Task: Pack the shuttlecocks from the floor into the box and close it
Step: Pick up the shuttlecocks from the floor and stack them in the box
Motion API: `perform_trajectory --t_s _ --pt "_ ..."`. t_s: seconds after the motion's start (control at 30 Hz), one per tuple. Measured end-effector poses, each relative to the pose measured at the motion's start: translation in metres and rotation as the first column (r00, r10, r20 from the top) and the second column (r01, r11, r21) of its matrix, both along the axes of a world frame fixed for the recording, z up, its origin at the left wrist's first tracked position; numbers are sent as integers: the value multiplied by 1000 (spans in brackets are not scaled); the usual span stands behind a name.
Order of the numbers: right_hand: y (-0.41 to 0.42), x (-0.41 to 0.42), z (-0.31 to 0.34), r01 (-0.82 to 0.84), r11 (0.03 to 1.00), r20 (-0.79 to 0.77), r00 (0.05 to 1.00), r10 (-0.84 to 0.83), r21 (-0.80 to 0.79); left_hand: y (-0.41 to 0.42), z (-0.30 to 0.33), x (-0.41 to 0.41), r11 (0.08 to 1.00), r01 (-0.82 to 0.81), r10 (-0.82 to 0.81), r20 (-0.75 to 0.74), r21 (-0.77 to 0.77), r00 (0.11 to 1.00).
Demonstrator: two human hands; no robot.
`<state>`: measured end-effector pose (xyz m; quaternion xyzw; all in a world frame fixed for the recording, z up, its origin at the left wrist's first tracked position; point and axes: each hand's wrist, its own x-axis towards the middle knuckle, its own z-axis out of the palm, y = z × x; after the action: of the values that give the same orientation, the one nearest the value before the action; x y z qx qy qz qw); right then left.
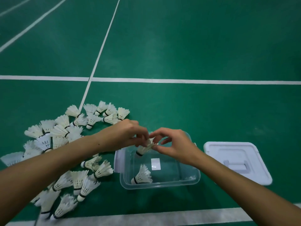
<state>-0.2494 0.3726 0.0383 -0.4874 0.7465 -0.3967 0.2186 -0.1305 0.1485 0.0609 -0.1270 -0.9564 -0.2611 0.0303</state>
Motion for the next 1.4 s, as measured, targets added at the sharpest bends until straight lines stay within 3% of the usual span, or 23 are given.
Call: perform_trajectory --t_s 0.1,0.2,0.33,0.5,0.67,0.87,1.1,1.23,1.3,1.4 --pt "14 -4 -10 54 998 20 998 -55 42 7 -5 2 996 -42 37 59 84 998" --pt "31 -10 -25 98 978 -17 995 -97 182 4 -5 6 991 -69 64 47 113 997" --pt "30 -2 -51 3 915 -85 996 35 403 1 -4 11 985 -90 89 10 150 996" --pt "19 11 -81 -31 872 -13 999 43 489 3 -13 17 972 -141 140 20 190 990" --pt "9 19 -92 -43 865 127 992 -24 500 2 -18 19 965 -169 165 36 199 986" --pt "3 24 -101 -61 861 369 917 -151 505 1 -21 23 957 -193 180 76 216 981" --pt "2 23 -101 -126 836 430 892 -139 533 4 -25 24 940 -213 196 90 267 977" --pt "13 18 -83 -117 852 350 933 -81 510 10 -25 21 902 -227 206 95 367 974" --pt "18 14 -64 -33 901 316 941 -118 433 15 -25 17 879 -222 206 84 422 975" --pt "19 13 -27 137 977 409 892 -194 163 26 -24 6 852 -203 201 56 483 978"
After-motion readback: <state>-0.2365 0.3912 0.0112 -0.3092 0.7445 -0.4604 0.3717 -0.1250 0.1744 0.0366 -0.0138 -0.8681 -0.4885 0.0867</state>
